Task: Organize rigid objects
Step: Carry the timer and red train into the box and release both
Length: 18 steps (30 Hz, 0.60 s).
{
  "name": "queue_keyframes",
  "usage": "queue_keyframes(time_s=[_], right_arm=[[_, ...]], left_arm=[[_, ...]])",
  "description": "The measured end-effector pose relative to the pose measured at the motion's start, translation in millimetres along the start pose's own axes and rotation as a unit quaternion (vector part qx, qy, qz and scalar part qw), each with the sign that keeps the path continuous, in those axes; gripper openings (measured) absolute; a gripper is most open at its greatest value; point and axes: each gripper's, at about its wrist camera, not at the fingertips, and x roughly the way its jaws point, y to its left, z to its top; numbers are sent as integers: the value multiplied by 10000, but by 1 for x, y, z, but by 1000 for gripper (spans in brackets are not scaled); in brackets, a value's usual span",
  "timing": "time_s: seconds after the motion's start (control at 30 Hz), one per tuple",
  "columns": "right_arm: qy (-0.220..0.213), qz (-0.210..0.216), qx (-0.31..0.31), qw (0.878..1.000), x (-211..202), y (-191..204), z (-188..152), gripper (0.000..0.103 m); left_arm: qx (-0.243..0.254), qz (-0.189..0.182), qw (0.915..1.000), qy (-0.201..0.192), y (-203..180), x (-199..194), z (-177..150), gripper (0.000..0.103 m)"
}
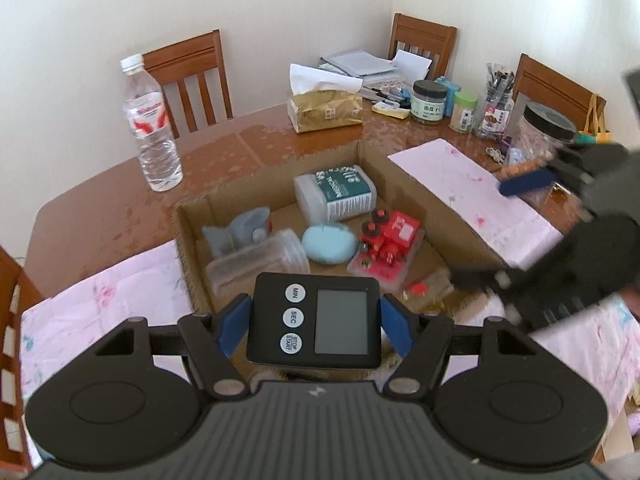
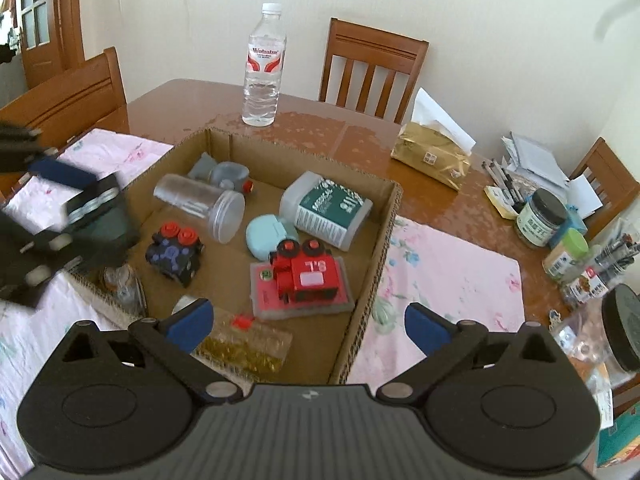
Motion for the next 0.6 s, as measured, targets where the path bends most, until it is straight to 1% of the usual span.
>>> queue_keyframes(time_s=[0.23,0.33,0.37,0.43,0.47,0.53,0.6], right_arm=[[79,-10,111,9999,-4,-2,-10,103],[115,-3,178,9998,-3,-3,-11,103],[120,-5,188,9998,-3,-3,-12,103],[127,-11,209,9997,-3,-3,-12,103],[125,-4,217,9997,-4,-3,-13,103],[121,21,239,9996,-5,-4,-13,103],[119,27,250,9996,-6,-4,-13,103]], left_arm=[[164,8,9998,79,-14,44,16,69],[88,13,9999,141,-15,56,19,71],[37,39,9999,114,-15,58,19,73],[-14,90,10000,29,-16,57,20,97],[-14,128,9999,-93,-16,54,20,100],[-3,131,9995,-284,-16,46,20,100],[-67,184,9993,-313,-14,40,22,100]])
